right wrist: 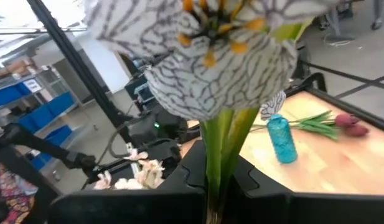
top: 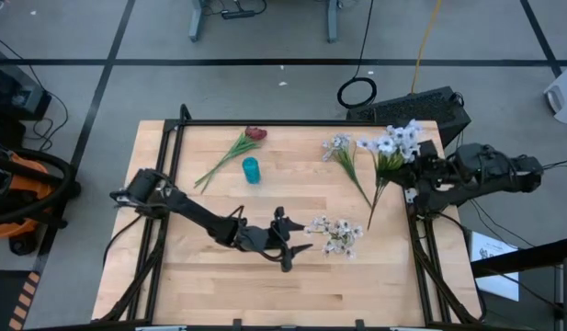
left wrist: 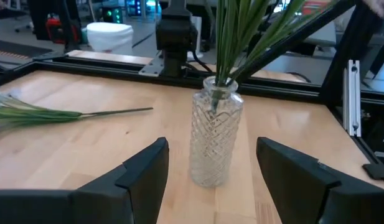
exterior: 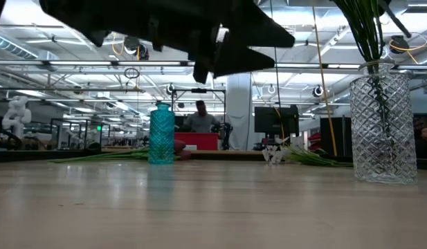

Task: Sort flowers into vase by color
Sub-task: Put the white flowers into the transparent vase

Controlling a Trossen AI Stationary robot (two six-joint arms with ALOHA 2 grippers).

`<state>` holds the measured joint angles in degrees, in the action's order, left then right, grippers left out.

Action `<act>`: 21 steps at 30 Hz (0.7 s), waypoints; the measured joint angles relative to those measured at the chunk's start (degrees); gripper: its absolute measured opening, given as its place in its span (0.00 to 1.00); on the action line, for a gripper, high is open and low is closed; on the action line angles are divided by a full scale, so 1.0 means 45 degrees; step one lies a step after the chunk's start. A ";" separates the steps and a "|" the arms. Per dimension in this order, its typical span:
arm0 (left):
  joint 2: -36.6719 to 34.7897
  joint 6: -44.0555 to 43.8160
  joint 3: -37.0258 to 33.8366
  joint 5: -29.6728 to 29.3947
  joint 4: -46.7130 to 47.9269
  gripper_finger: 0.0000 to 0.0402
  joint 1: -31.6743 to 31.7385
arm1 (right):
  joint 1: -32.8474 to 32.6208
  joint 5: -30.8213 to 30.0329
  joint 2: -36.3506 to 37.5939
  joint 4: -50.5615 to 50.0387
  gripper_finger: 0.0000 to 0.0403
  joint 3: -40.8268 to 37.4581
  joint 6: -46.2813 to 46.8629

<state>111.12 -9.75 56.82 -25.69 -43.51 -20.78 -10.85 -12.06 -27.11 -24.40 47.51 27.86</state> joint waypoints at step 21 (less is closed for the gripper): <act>0.2601 0.0353 0.2040 -0.0005 0.0025 0.62 0.0018 | -0.4592 -0.5546 -0.2010 0.1752 0.00 -0.0122 -0.1270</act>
<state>122.83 -8.16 66.00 -25.71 -43.39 -20.70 -31.51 -37.01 -36.16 -16.52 46.96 22.14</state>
